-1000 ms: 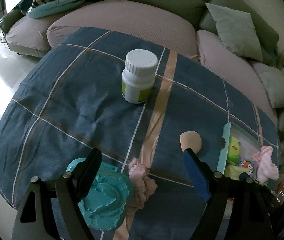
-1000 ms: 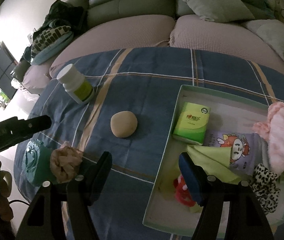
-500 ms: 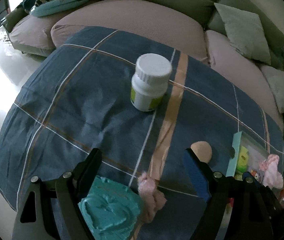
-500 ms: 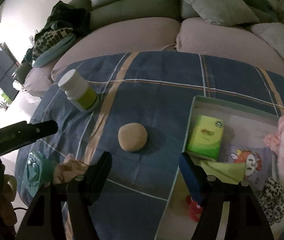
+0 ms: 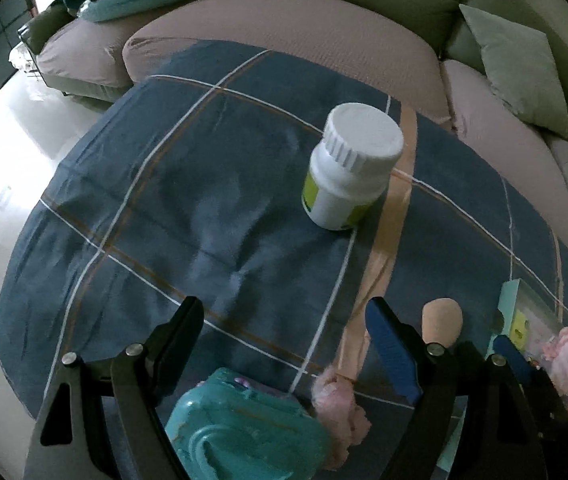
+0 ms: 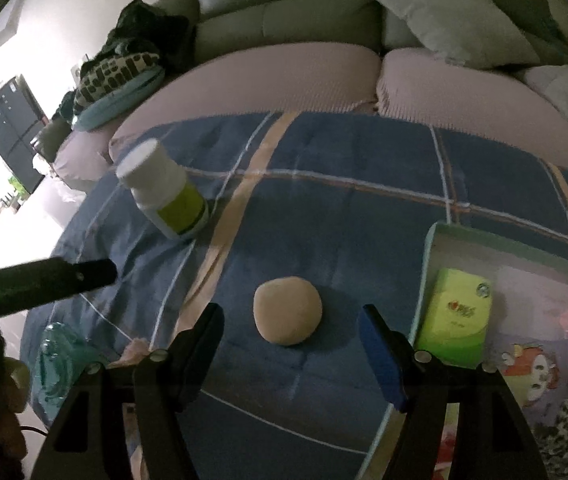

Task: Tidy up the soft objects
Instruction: 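Grasp the beige round ball with the right tool while the left tool approaches the pink cloth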

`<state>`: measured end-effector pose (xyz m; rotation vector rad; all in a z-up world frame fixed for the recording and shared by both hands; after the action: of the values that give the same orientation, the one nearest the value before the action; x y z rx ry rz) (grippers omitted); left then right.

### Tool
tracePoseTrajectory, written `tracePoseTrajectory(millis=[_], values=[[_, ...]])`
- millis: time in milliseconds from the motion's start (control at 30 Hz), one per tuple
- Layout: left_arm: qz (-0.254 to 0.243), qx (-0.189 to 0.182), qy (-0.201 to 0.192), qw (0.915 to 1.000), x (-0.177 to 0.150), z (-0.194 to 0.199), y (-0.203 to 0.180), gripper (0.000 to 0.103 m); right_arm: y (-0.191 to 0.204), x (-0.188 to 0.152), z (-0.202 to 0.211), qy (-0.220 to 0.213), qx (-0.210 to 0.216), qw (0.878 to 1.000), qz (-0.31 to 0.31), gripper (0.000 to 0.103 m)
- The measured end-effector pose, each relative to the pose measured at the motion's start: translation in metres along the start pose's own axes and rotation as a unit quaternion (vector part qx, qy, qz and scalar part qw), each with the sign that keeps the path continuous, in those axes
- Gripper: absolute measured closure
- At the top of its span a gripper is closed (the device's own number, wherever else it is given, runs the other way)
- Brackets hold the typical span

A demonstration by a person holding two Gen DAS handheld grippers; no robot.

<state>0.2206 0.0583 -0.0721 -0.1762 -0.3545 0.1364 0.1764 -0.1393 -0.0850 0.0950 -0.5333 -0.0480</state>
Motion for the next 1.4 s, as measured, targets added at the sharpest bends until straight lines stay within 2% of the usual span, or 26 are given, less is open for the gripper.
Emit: tracePoseTrajectory(millis=[200, 367, 667, 867, 933, 1133, 1400], values=[[0.003, 0.002, 0.008, 1.0, -0.003, -0.005, 0.002, 0.02, -0.001, -0.004, -0.018, 0.016, -0.013, 1.0, -0.003, 0.03], [0.007, -0.002, 0.013, 0.9999, -0.004, -0.008, 0.006, 0.02, 0.001, -0.007, -0.032, 0.03, -0.007, 0.999, -0.008, 0.03], [0.017, -0.002, 0.019, 0.9997, -0.006, -0.011, 0.013, 0.02, 0.013, -0.013, -0.048, 0.032, -0.035, 0.998, 0.028, 0.031], [0.012, -0.004, 0.022, 0.9997, -0.008, -0.013, 0.01, 0.02, 0.014, -0.015, -0.049, 0.024, -0.055, 0.997, 0.041, 0.046], [0.011, -0.005, 0.023, 0.9997, -0.008, -0.014, 0.01, 0.02, 0.013, -0.015, -0.049, 0.023, -0.055, 0.998, 0.038, 0.053], [0.011, -0.004, 0.023, 0.9997, -0.008, -0.015, 0.009, 0.02, 0.015, -0.014, -0.044, 0.023, -0.054, 0.997, 0.049, 0.054], [0.008, -0.02, 0.005, 0.9997, -0.008, 0.0, 0.006, 0.02, 0.012, -0.006, 0.002, -0.006, -0.069, 0.996, 0.051, 0.054]])
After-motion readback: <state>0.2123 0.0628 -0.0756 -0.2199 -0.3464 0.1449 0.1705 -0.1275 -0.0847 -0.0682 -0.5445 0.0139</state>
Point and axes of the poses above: each gripper's, at about its wrist camera, not at the fingertips, and z roughly against the way its jaws point, y to its left, x to its top, the point moved 5 cm from there along -z, roughly the way its jaws point, and after that the axes turned 3 degrees about -x, right-handed, at the moved point
